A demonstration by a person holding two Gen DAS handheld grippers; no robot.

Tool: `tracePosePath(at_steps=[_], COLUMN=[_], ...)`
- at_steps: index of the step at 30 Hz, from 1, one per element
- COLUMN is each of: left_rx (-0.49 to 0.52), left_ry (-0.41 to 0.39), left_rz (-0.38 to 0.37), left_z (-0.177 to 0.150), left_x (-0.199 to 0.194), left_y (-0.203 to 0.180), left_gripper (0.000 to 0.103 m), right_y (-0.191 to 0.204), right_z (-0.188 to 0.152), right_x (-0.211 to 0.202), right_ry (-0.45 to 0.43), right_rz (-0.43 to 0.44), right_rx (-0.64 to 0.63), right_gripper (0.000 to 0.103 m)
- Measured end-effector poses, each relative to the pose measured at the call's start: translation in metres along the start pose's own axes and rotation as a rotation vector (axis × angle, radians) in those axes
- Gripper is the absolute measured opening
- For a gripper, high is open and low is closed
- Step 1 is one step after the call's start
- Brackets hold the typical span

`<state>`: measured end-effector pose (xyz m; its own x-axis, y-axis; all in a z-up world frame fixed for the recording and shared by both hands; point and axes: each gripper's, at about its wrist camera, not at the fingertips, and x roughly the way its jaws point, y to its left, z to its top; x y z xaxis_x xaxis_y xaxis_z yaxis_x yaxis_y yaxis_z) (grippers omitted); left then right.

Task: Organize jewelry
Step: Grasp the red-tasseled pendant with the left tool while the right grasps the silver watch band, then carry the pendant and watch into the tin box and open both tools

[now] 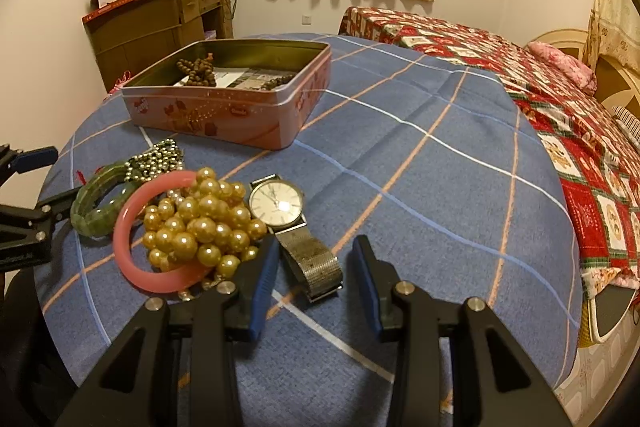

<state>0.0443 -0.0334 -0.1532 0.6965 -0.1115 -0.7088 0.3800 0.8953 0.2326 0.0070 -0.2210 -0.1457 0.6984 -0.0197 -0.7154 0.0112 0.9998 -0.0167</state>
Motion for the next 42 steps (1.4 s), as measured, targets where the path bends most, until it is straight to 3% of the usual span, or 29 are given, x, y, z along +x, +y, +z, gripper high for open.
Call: tracePosePath(at_steps=[2,3,7,11,14,21,30,42], left_rx=[-0.011,-0.019,-0.024,-0.040,-0.048,-0.038,-0.073,-0.056], left_ry=[-0.001,0.003,0.001,0.004,0.003,-0.060,-0.128,-0.177], left_rz=[-0.018,-0.037,-0.102,-0.134,-0.143,-0.069,-0.074,-0.077], left_z=[0.002,0.003,0.001,0.002,0.003,0.010,0.028,0.050], left_x=[0.005,0.007,0.007,0.005,0.005,-0.009,-0.026,-0.040], left_y=[0.002,0.003,0.002,0.006,0.008,0.016,0.036,0.035], left_gripper=[0.079,0.070,0.047,0.004,0.004,0.004,0.004,0.004], right_y=[0.000,0.000,0.000,0.006,0.006,-0.005,-0.010,-0.014], right_z=[0.001,0.001,0.000,0.000,-0.002,0.000,0.007,0.024], right_x=[0.001,0.001,0.001,0.001,0.000,-0.007,-0.020,-0.040], right_ry=[-0.002,-0.003,-0.010,-0.017,-0.025,-0.059,-0.120,-0.188], right_rz=[-0.001,-0.001,0.016,0.030,0.031,0.029,0.017,0.017], right_rx=[0.001,0.000,-0.006,-0.033,-0.032,0.002,0.017,0.018], right_gripper=[0.041,0.041,0.036,0.019,0.018,0.018,0.018,0.018])
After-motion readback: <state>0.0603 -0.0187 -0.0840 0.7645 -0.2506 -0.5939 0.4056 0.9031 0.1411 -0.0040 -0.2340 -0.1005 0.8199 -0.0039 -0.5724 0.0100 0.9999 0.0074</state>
